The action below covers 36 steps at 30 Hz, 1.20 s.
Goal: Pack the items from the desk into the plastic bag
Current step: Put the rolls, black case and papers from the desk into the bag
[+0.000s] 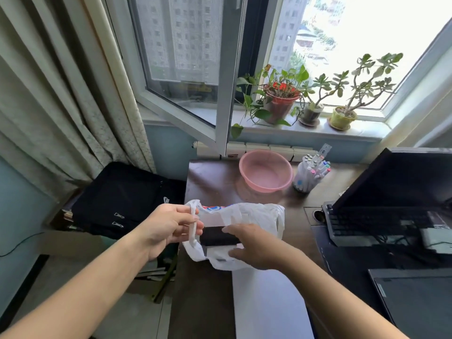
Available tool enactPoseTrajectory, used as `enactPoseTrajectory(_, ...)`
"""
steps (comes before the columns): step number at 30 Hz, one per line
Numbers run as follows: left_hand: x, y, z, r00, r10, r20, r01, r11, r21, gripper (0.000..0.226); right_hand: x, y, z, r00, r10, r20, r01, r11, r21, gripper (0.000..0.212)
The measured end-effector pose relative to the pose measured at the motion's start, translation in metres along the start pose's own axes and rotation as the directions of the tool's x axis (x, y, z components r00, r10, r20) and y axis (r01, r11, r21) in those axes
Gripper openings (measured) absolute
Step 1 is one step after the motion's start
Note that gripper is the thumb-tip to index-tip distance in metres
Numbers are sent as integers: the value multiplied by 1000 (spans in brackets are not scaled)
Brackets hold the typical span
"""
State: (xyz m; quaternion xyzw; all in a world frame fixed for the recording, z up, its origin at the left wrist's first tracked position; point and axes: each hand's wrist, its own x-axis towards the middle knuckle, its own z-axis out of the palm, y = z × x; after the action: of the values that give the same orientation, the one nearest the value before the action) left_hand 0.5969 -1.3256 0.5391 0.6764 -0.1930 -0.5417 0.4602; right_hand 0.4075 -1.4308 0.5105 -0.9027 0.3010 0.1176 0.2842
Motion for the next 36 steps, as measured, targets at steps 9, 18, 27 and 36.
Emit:
enactPoseTrajectory(9, -3, -12, 18, 999, -18, -51, 21, 998, 61, 15, -111, 53, 16, 917, 330, -226, -220, 888, 403, 15)
enactPoseTrajectory(18, -6, -16, 33, 992, -27, -127, 37, 997, 73, 14, -149, 145, 155, 534, 845, 21, -778, 481, 405, 42)
enactPoseTrajectory(27, -5, -16, 40, 992, -6, -124, 16, 997, 77, 22, -140, 156, 192, 470, 880, -75, -838, 471, 276, 11)
enactPoseTrajectory(36, -5, -16, 30, 992, 6, -130, -1, 999, 45, 26, -120, 116, 116, 514, 642, -568, -330, 760, 560, 5)
